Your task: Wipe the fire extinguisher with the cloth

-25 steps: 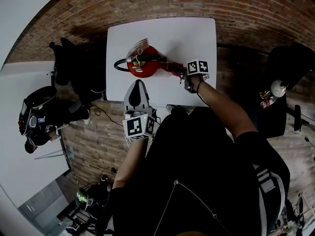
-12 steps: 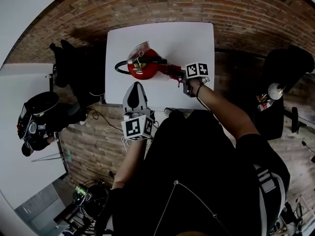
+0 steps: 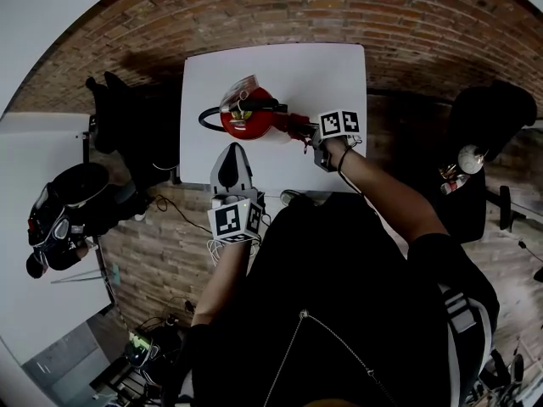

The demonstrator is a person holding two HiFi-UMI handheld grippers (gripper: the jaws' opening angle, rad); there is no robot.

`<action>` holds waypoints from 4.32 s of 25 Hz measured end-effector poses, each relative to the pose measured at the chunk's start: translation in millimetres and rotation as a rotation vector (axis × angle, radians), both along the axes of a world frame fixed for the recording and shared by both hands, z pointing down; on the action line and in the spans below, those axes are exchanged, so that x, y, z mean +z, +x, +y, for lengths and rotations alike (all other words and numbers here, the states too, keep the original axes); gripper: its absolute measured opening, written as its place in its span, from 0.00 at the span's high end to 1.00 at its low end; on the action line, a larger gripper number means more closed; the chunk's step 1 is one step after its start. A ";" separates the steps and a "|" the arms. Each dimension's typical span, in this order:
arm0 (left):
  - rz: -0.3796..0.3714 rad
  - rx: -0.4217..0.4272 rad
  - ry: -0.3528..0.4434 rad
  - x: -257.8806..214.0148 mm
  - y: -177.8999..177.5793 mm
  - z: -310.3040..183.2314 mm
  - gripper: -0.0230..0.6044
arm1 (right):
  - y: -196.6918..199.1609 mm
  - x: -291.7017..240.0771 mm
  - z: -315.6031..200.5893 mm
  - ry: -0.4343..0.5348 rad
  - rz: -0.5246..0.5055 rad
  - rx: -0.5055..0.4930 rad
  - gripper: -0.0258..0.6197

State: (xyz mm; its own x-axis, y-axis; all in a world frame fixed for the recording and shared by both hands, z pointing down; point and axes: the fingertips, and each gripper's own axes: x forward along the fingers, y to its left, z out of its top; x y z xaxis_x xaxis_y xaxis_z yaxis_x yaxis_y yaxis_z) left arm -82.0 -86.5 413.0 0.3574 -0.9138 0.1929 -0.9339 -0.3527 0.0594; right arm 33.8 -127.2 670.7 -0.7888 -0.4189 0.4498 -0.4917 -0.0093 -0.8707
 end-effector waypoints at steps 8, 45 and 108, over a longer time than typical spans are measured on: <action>0.011 0.018 0.003 -0.7 5.9 -3.5 0.95 | 1.2 -37.0 -0.6 0.036 -0.042 0.006 0.78; 0.037 0.078 0.045 -12.2 15.7 -0.3 0.95 | 4.9 -199.1 7.7 0.228 -0.247 -0.020 0.78; 0.026 0.115 -0.050 31.8 -26.3 8.2 0.95 | -6.5 118.7 41.6 -0.207 0.022 0.318 0.78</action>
State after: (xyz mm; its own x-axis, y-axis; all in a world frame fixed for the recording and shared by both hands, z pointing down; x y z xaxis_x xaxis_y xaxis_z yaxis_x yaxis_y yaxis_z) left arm -108.2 -78.3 444.8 0.4645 -0.8561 0.2265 -0.8854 -0.4533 0.1028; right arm 27.3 -85.7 789.4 -0.6230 -0.5398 0.5661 -0.4546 -0.3391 -0.8236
